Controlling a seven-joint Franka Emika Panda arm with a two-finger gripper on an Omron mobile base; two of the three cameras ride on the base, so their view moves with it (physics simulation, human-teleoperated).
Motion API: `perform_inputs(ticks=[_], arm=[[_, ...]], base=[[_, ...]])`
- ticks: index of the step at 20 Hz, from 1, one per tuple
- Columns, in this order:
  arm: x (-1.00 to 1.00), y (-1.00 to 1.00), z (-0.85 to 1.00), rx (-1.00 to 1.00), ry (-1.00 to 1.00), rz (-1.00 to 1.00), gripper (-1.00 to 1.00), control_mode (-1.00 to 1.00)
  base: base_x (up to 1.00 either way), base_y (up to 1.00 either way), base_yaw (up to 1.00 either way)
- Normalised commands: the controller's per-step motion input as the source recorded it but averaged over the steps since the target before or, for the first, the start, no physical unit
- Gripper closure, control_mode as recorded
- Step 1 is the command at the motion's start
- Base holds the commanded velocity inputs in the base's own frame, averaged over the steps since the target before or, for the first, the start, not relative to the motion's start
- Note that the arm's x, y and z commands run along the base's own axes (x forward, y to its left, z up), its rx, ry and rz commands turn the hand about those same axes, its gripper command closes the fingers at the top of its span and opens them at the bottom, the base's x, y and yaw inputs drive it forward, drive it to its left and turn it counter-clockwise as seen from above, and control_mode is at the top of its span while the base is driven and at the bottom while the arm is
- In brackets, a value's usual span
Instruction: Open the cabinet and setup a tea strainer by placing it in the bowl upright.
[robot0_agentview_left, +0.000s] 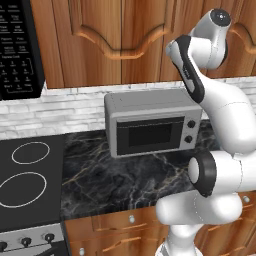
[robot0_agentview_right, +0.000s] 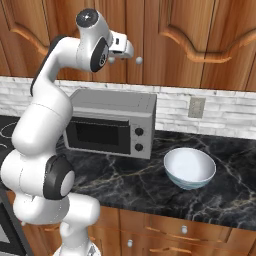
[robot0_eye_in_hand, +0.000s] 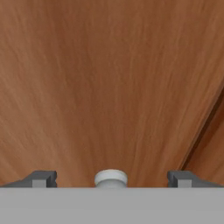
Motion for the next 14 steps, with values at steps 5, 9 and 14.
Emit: perform_inputs(ticks=[5,9,14], arm=[[0.01,0.00,-0.04,0.00,0.00,0.00,-1.00,-1.00],[0.01,0.00,-0.09,0.00,0.00,0.00,-1.00,-1.00],[0.00,0.00,-0.12,0.00,0.00,0.00,-1.00,-1.00]], base=[[0.00,0.00,0.00],[0.00,0.00,0.00],[0.00,0.00,0.00]])
